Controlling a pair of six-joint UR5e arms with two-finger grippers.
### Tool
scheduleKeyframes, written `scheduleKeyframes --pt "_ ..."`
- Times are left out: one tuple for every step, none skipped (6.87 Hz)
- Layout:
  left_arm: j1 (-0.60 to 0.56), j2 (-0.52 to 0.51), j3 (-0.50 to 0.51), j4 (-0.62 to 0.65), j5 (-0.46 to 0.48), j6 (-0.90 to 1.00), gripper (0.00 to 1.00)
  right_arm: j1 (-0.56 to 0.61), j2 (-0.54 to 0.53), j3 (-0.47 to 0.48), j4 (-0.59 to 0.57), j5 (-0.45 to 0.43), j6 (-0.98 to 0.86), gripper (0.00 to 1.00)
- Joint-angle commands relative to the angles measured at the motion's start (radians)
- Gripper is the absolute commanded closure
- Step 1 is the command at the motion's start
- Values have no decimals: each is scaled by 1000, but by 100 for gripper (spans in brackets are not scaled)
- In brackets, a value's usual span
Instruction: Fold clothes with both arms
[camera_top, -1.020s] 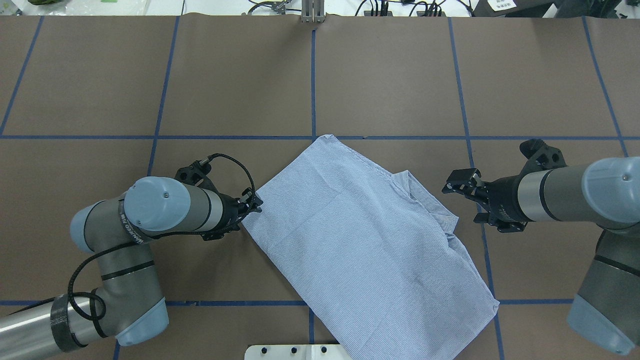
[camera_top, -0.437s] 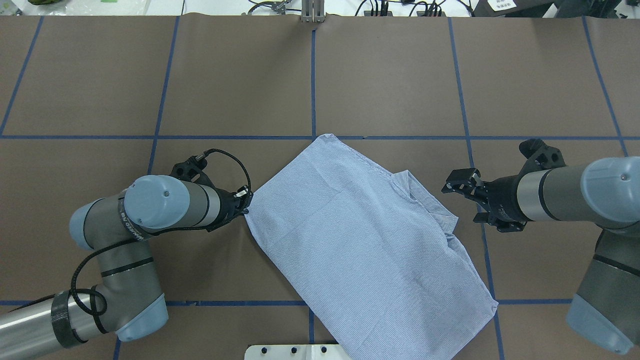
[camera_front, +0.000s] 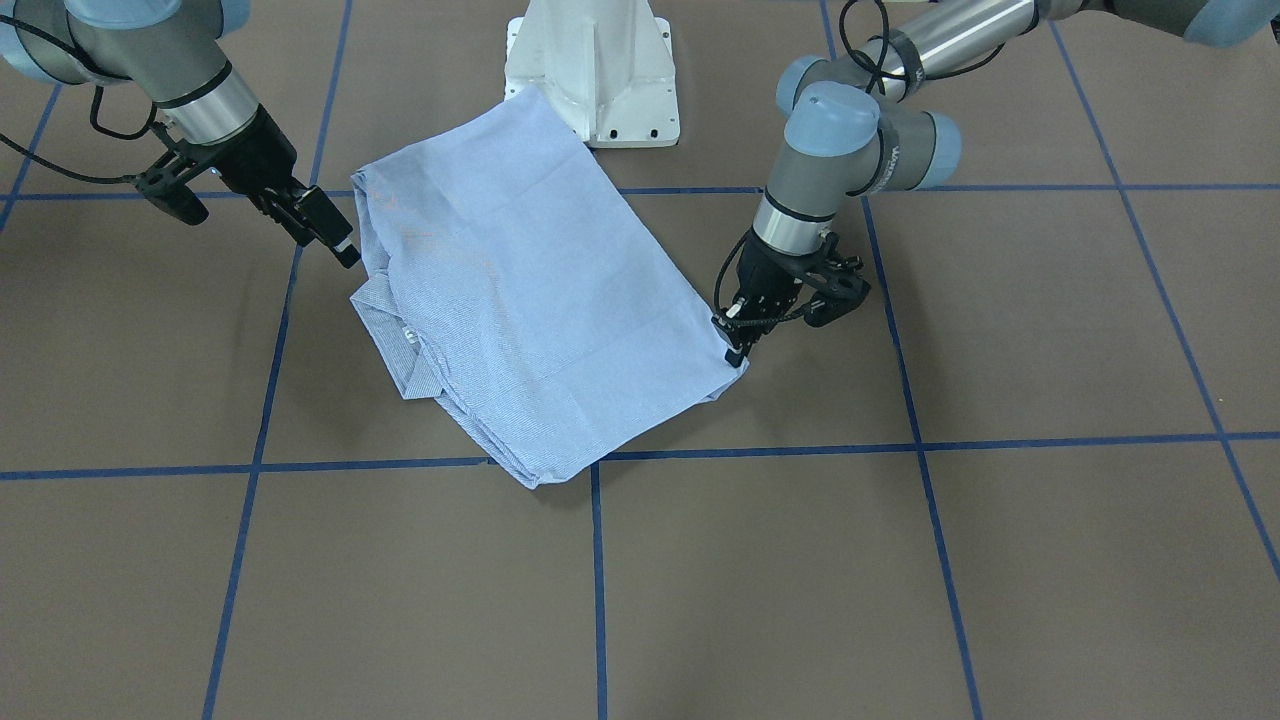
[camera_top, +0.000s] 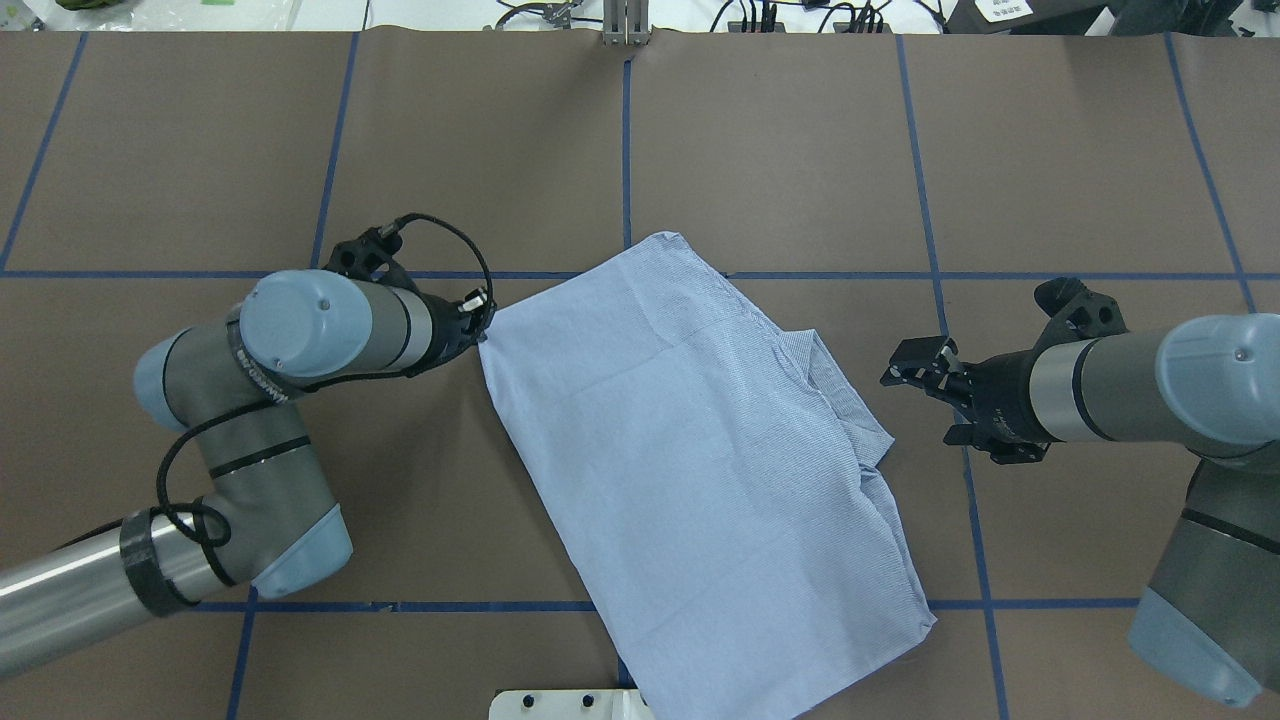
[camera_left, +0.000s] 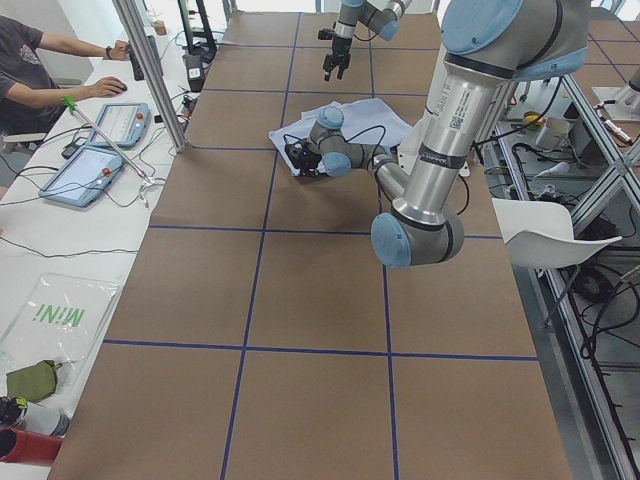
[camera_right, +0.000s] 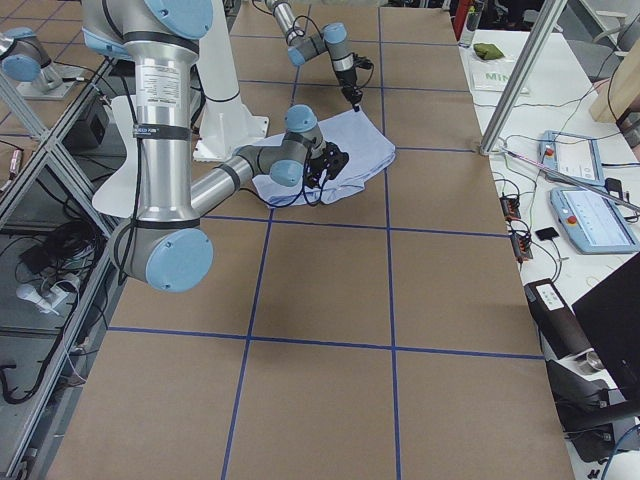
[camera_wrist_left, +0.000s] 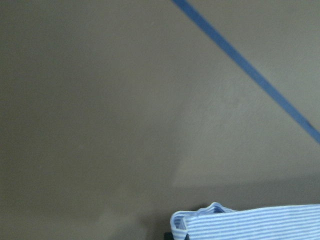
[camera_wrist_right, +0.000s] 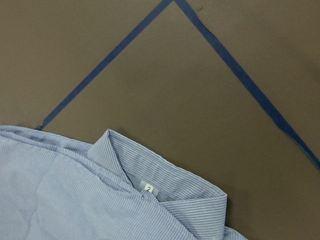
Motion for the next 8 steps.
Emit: scheduleKeyframes --pt "-131 -206 281 -71 6 111 100 0 24 -13 0 -3 1 0" --pt "-147 -266 441 -217 8 118 100 0 30 -10 1 -3 1 0" --pt "-156 -308 515 -260 8 146 56 -6 35 -14 1 -6 6 0" --pt "-164 -291 478 -251 -3 179 33 -32 36 -14 1 -27 11 0" --pt "-170 -276 387 -221 -26 177 33 -58 56 -11 1 -55 17 0" --pt "-171 -145 216 -182 -64 172 33 -140 64 -10 1 -105 32 0" --pt "-171 -28 59 -173 -75 173 33 -238 65 -8 0 -200 129 0" --pt "-173 23 -8 -145 -96 173 33 -335 67 -11 -2 -304 165 0"
